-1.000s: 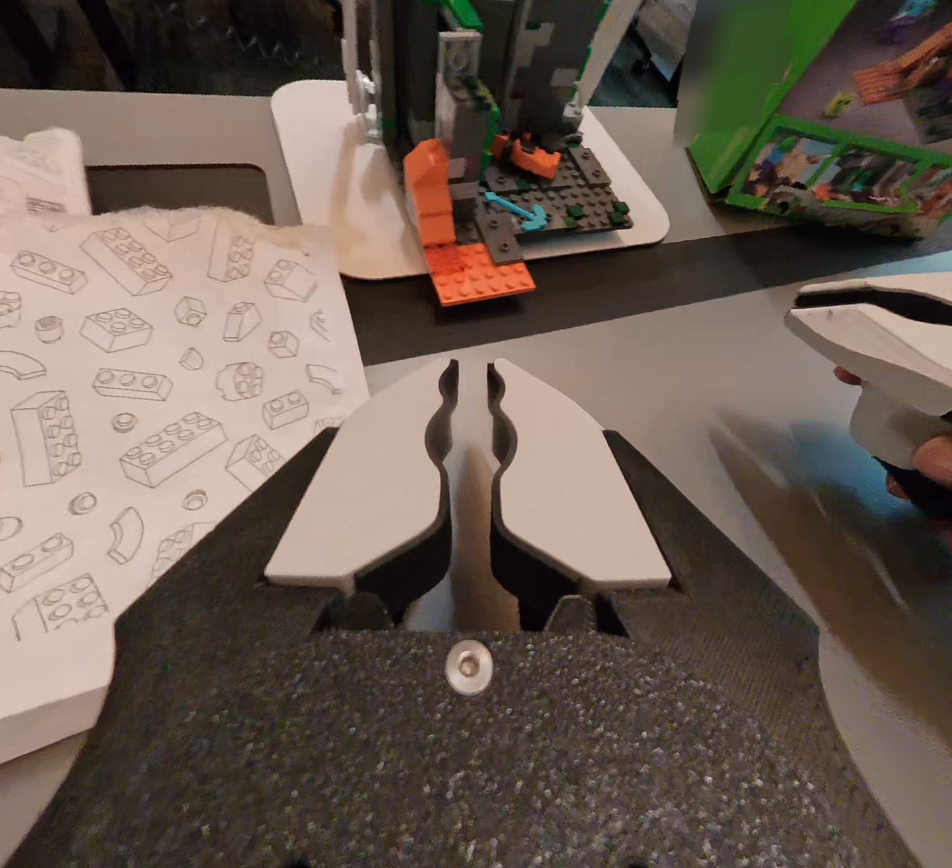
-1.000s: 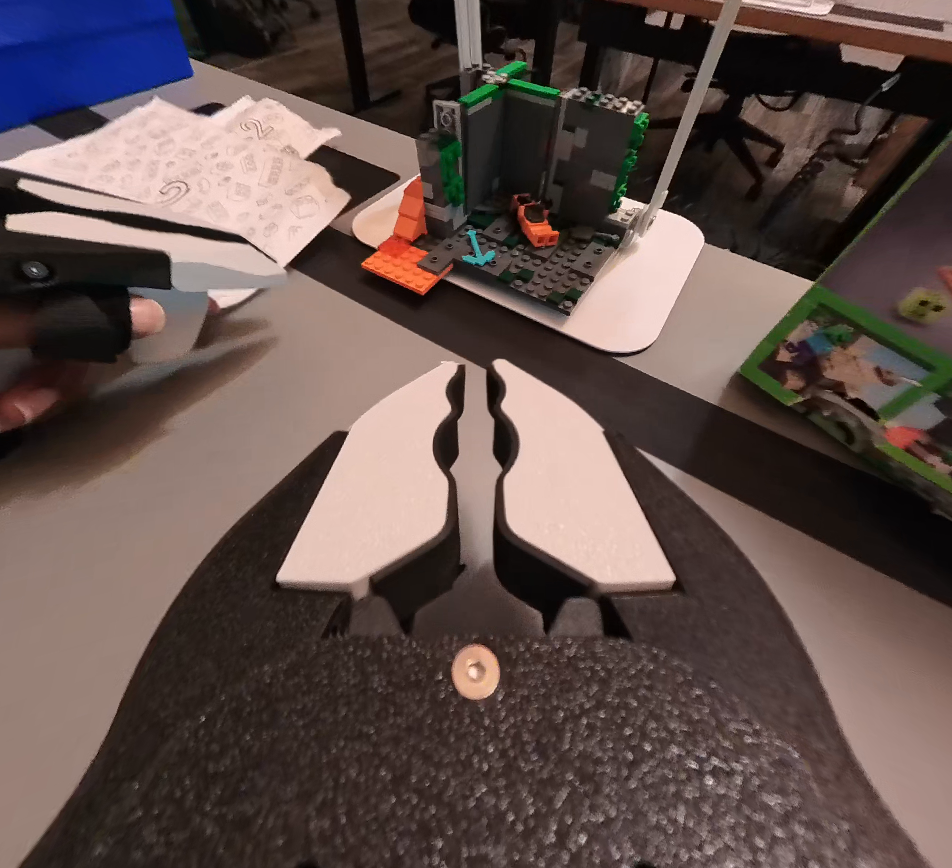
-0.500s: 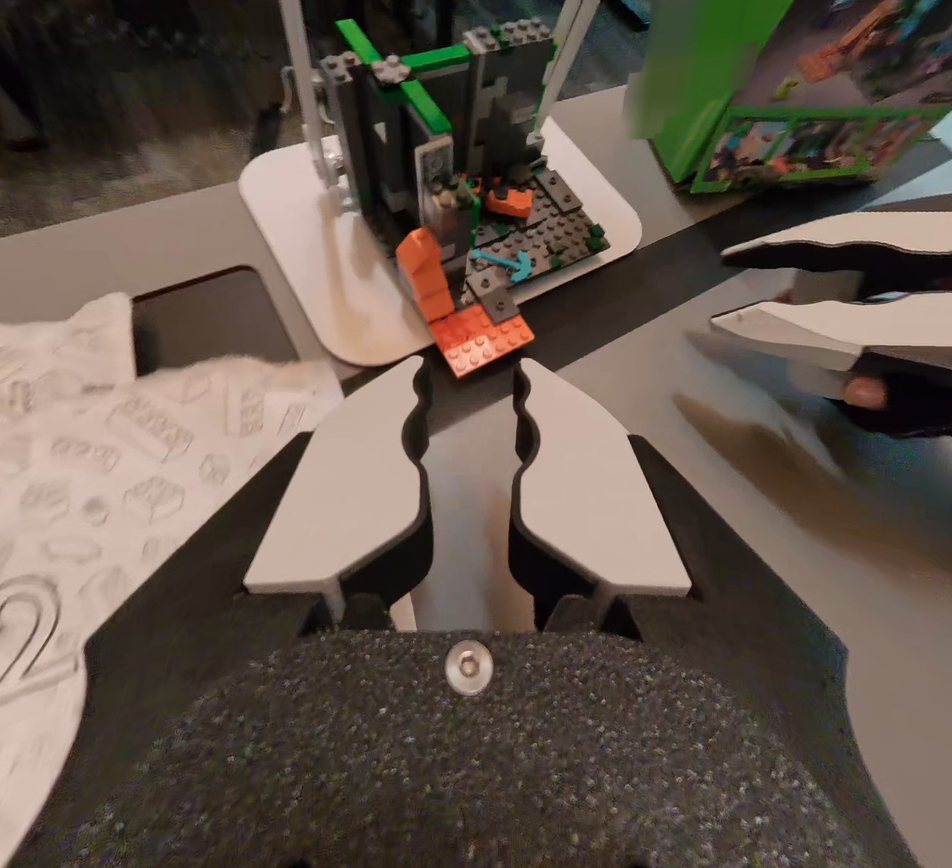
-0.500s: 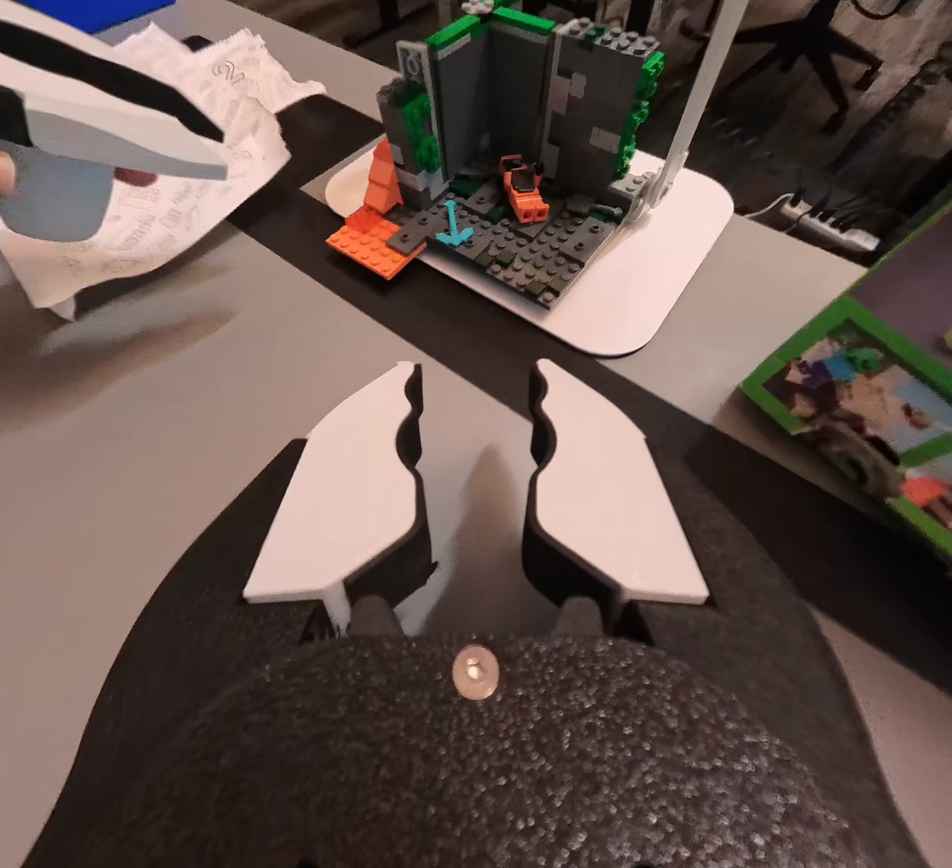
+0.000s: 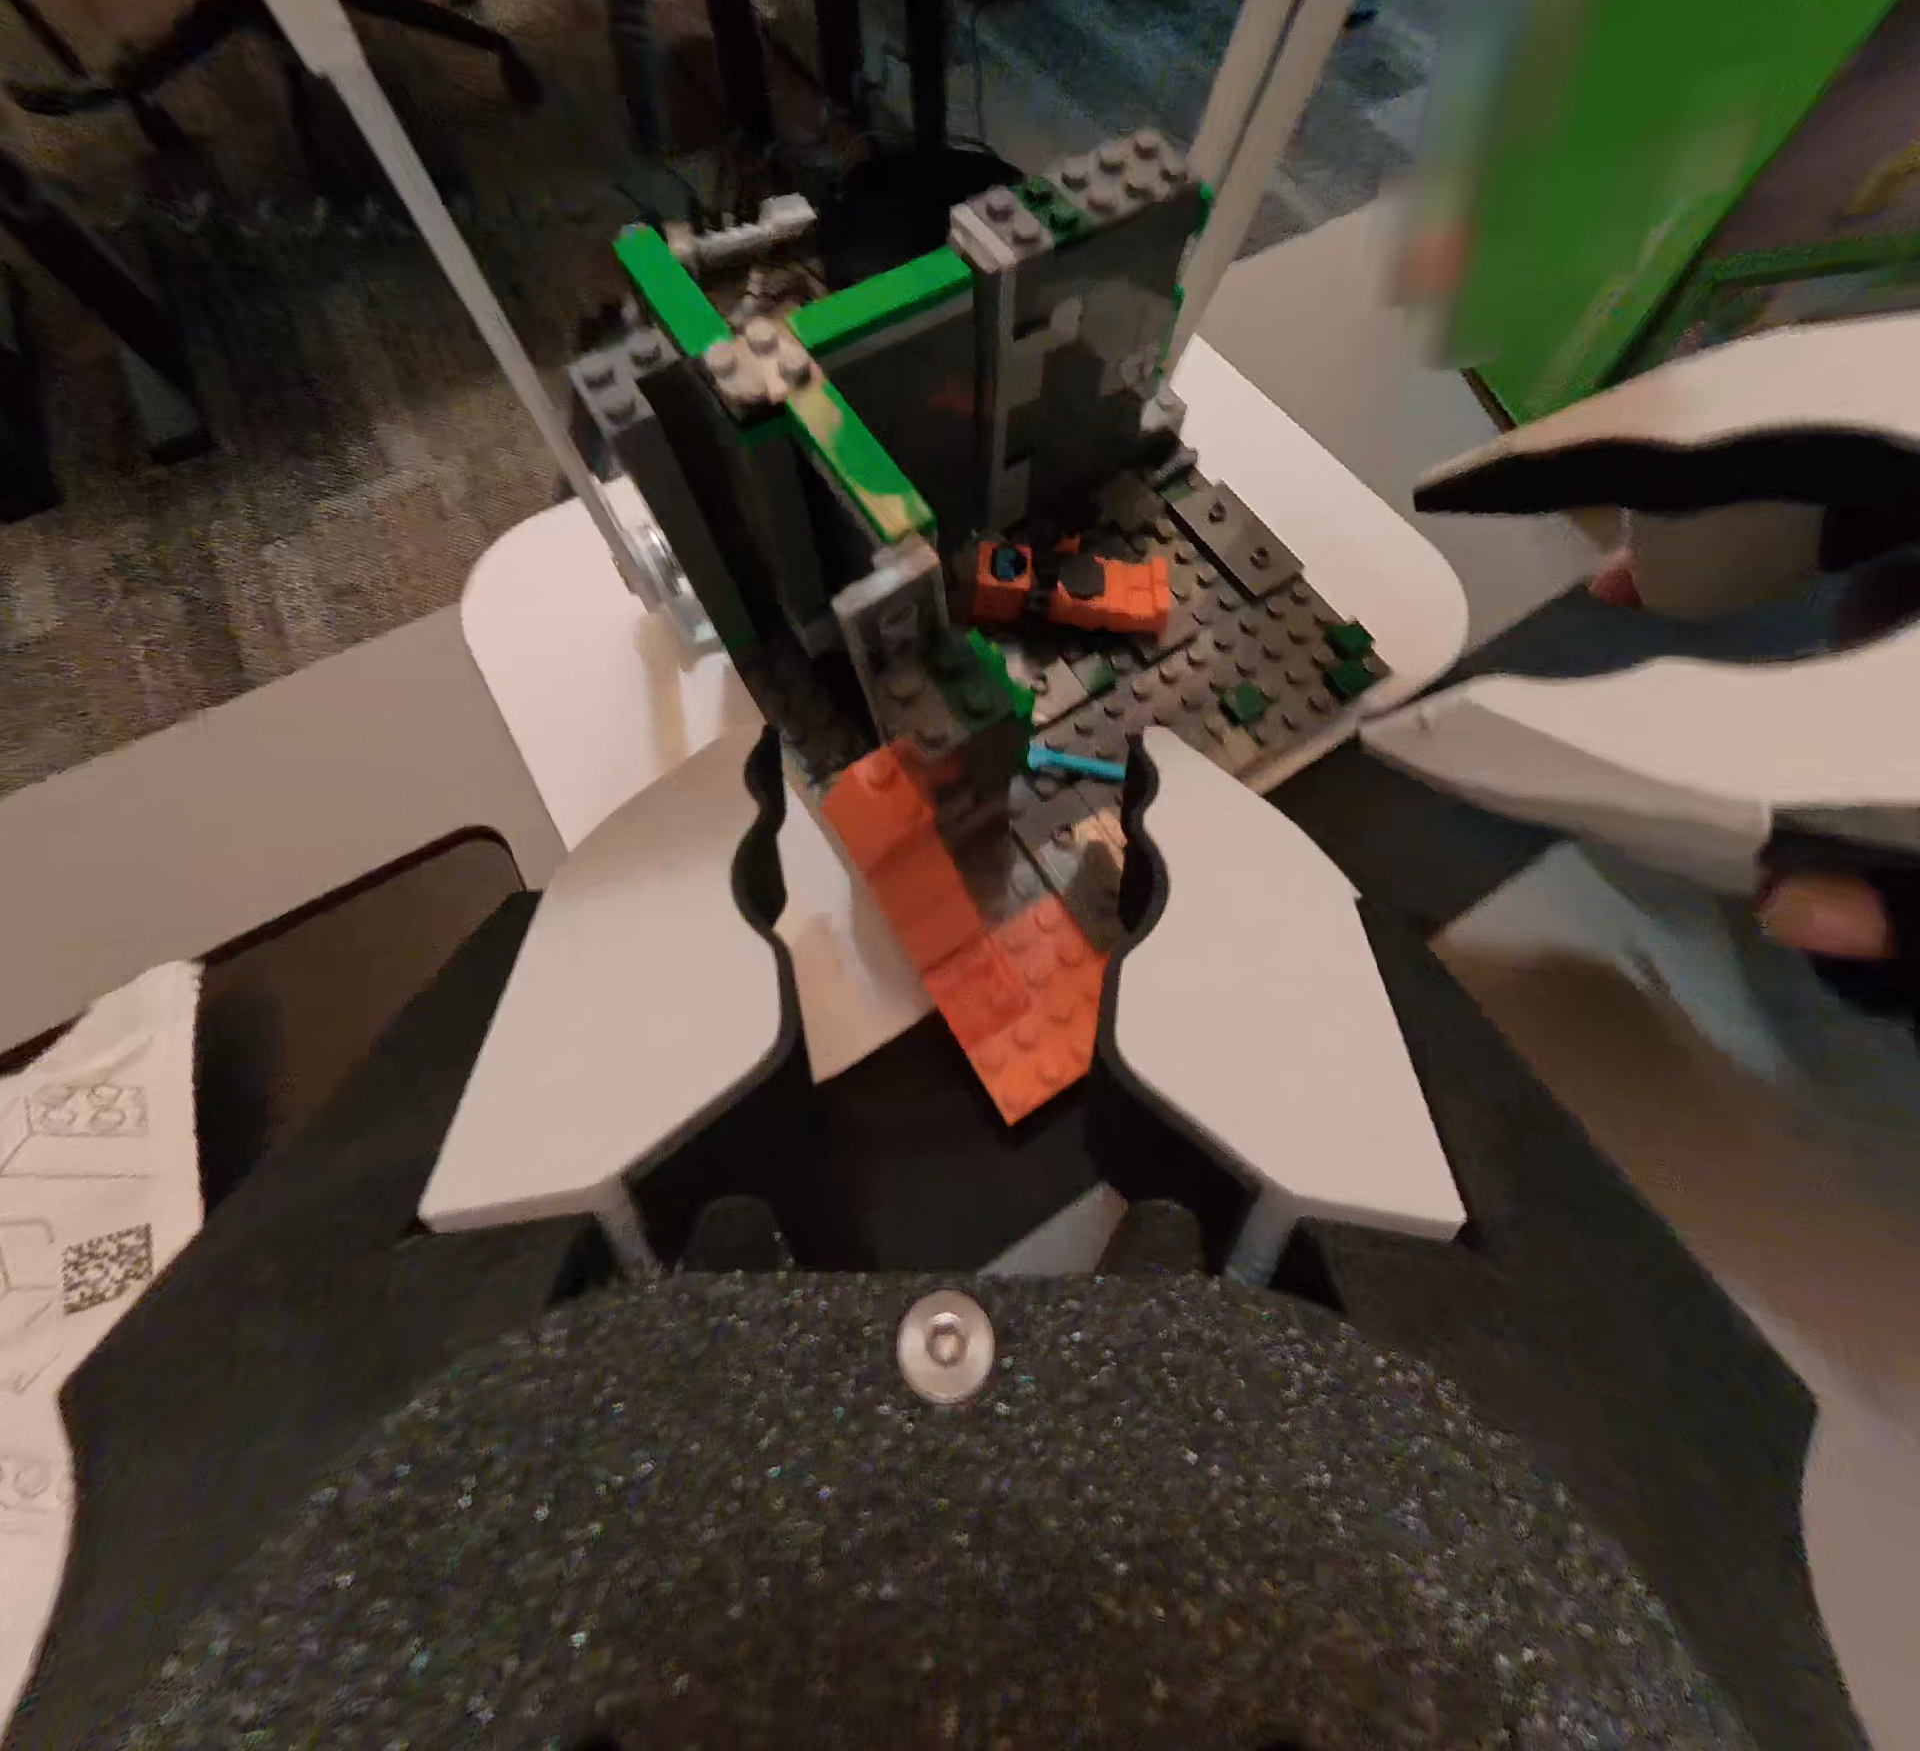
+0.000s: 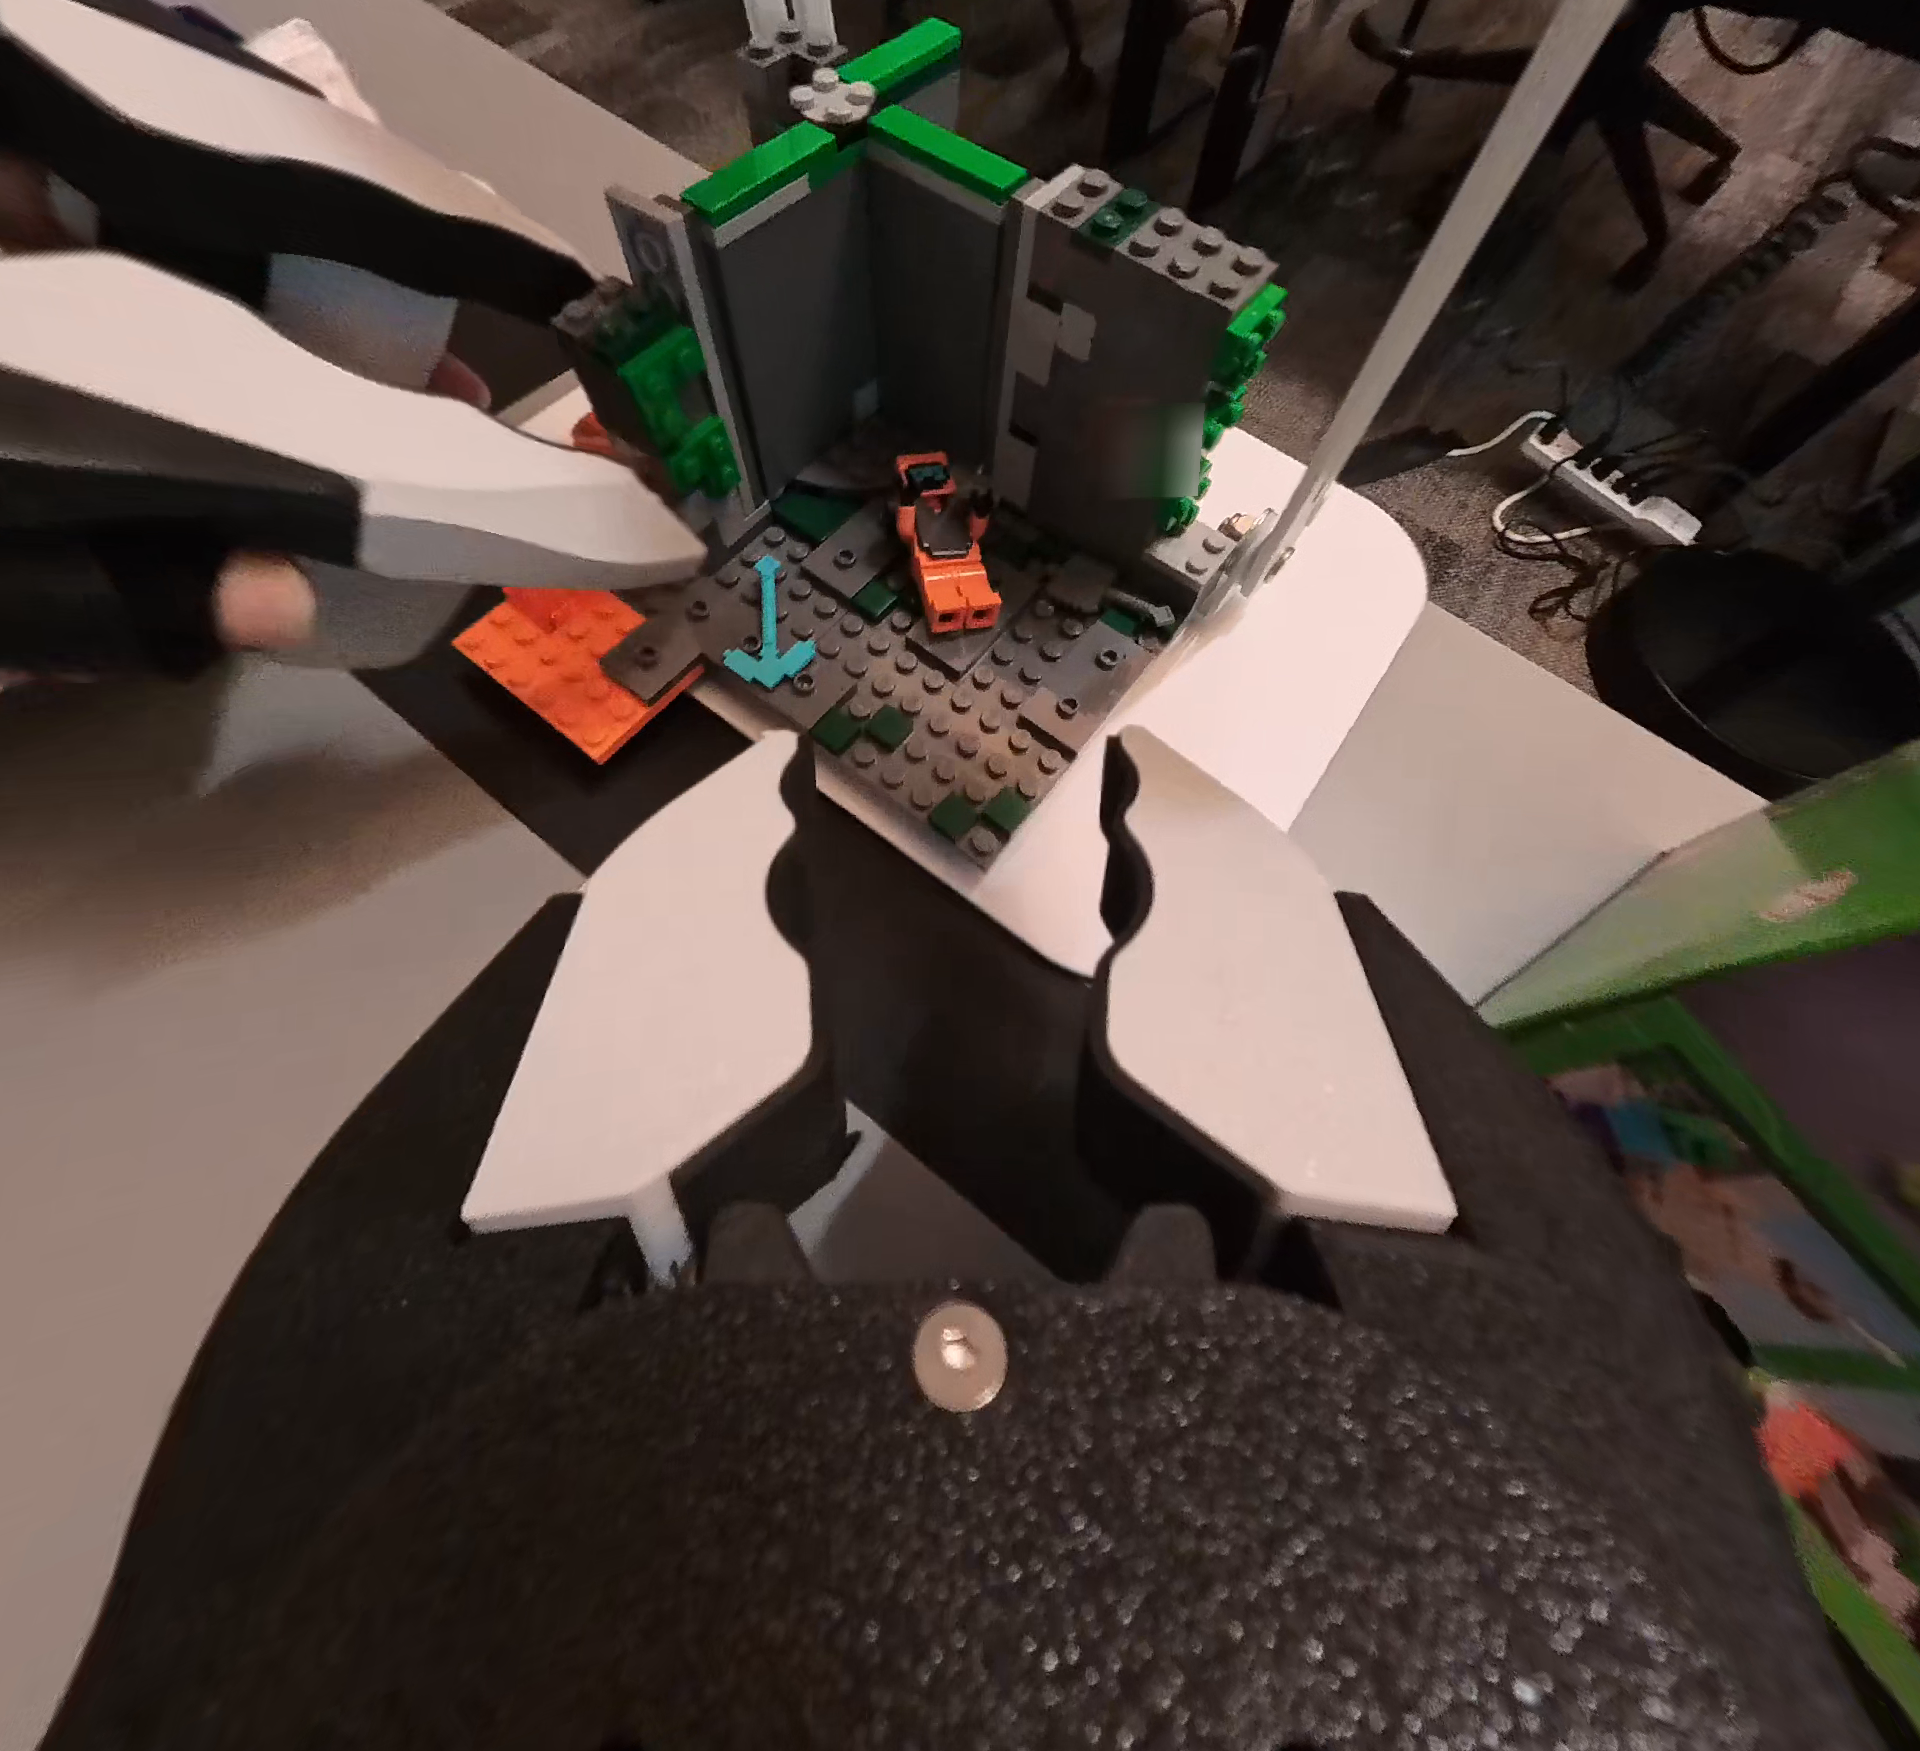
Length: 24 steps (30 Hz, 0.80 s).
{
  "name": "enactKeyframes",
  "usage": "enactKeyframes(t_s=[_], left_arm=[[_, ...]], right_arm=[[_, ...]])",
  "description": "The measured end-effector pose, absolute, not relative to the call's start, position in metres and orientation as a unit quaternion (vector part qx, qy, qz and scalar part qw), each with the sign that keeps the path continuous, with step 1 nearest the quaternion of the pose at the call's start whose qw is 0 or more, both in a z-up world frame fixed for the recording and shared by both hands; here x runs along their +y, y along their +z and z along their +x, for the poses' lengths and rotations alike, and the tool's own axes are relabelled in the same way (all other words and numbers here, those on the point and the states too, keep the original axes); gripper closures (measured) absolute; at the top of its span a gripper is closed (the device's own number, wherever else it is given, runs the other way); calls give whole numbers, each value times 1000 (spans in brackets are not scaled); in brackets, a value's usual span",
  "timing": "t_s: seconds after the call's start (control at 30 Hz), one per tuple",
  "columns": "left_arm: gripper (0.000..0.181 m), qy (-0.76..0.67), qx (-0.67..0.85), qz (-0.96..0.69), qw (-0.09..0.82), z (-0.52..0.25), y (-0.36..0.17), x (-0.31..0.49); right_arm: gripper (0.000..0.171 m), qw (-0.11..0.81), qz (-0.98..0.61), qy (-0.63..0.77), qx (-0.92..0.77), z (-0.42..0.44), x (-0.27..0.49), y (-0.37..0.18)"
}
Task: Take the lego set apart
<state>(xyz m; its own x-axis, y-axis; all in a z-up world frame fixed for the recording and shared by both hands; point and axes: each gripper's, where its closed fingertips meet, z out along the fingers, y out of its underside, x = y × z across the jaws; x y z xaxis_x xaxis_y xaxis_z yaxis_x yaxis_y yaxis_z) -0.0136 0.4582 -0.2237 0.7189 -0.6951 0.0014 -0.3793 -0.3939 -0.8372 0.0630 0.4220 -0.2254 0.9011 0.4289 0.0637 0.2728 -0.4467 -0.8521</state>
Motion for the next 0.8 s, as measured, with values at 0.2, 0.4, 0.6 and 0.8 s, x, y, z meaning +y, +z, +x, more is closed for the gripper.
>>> enactKeyframes(t_s=[0.2, 0.4, 0.6, 0.8], left_arm=[[150, -106, 290, -824, 475, -9, -228, 478], [154, -77, 276, -813, 506, -11, -220, 472], [155, -99, 246, -818, 511, -24, -213, 447], [156, -133, 235, -805, 528, -37, -188, 403]], right_arm=[[119, 502, -841, 86, -183, 63, 417, -217], [119, 524, -828, 90, -177, 75, 401, -194], [120, 539, -821, 103, -159, 84, 376, -179], [120, 545, -815, 125, -150, 79, 340, -170]])
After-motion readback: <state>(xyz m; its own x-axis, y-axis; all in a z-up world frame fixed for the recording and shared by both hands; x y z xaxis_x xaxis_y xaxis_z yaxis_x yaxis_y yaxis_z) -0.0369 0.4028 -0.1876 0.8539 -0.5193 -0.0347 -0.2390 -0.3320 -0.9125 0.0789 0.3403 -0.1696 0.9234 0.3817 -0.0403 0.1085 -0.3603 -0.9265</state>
